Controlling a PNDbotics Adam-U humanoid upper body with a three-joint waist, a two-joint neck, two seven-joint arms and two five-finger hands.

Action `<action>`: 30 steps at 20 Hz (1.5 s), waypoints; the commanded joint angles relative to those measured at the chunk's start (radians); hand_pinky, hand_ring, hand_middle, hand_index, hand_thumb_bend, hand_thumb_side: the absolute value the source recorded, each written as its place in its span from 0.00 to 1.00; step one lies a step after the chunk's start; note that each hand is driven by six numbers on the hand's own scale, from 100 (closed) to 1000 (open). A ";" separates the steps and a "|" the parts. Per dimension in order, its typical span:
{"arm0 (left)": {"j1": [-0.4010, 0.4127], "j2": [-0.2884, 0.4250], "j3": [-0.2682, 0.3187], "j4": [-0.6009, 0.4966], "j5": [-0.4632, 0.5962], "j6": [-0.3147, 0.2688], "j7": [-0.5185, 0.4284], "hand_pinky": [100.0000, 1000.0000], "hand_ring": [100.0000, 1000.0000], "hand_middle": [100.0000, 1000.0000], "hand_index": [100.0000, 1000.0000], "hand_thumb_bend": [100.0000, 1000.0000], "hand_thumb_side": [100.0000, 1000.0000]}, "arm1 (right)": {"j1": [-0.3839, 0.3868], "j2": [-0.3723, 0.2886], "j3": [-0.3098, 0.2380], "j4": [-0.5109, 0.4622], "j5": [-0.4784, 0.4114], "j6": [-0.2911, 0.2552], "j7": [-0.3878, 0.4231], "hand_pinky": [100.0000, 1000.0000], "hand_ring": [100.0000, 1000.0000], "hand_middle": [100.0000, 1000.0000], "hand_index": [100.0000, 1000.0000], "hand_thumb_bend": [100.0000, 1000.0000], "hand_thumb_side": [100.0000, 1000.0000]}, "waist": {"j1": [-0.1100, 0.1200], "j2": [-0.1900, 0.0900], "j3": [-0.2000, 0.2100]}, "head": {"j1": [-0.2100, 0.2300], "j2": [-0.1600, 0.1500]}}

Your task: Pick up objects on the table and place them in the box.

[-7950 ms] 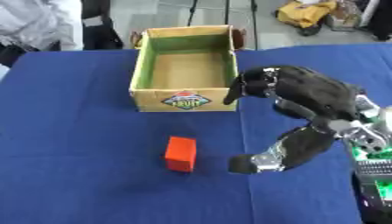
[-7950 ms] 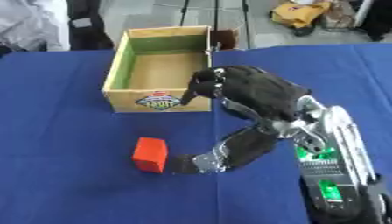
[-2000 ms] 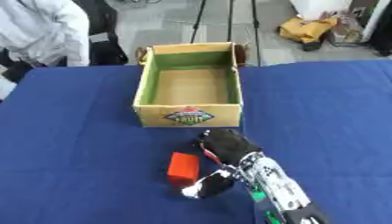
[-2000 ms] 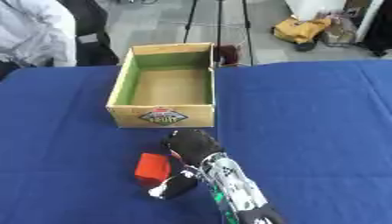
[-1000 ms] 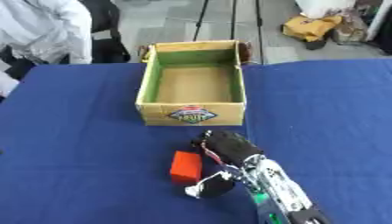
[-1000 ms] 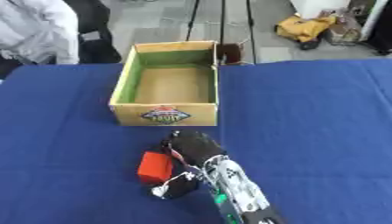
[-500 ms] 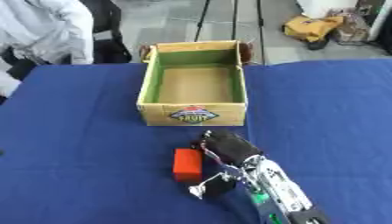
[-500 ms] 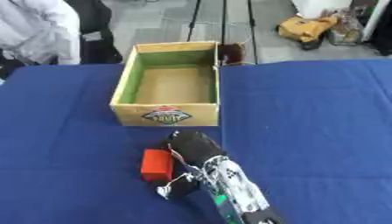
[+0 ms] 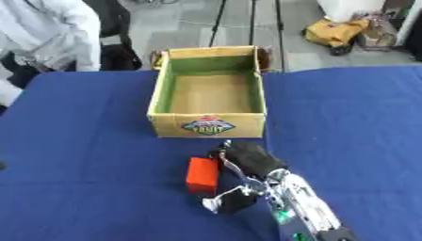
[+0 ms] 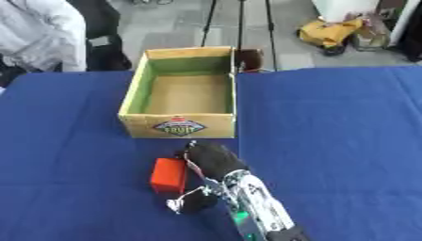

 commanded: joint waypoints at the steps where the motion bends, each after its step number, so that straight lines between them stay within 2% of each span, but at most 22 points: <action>1: -0.003 0.011 0.001 -0.020 -0.003 -0.001 0.002 0.40 0.53 0.63 0.93 0.51 0.98 | -0.024 0.000 -0.009 -0.056 -0.048 0.016 0.018 0.00 0.30 0.34 0.61 0.30 0.36 | 0.002 -0.020 -0.001 | 0.007 -0.006; 6: -0.003 0.010 0.001 -0.020 -0.006 0.000 0.002 0.40 0.53 0.63 0.93 0.51 0.97 | -0.051 -0.006 -0.020 -0.115 -0.109 0.051 0.024 0.00 0.29 0.32 0.59 0.35 0.38 | 0.001 -0.019 -0.003 | 0.002 -0.001; 14: 0.000 0.006 -0.002 -0.020 -0.007 -0.002 -0.002 0.40 0.53 0.63 0.93 0.51 0.97 | -0.142 -0.005 -0.042 -0.153 -0.174 0.105 -0.002 0.00 0.28 0.30 0.57 0.31 0.40 | 0.002 -0.017 0.002 | -0.014 0.010; 21: 0.004 0.000 -0.007 -0.020 -0.008 -0.007 -0.009 0.40 0.53 0.63 0.93 0.52 0.97 | -0.243 0.009 -0.080 -0.116 -0.204 0.164 -0.042 0.00 0.27 0.29 0.57 0.32 0.40 | 0.004 -0.009 0.021 | -0.044 0.010; 30: 0.009 -0.005 -0.019 -0.020 -0.007 -0.014 -0.026 0.40 0.52 0.63 0.93 0.52 0.97 | -0.385 0.042 -0.169 0.039 -0.109 0.234 -0.162 0.00 0.26 0.29 0.56 0.31 0.42 | -0.004 0.004 0.070 | -0.088 -0.012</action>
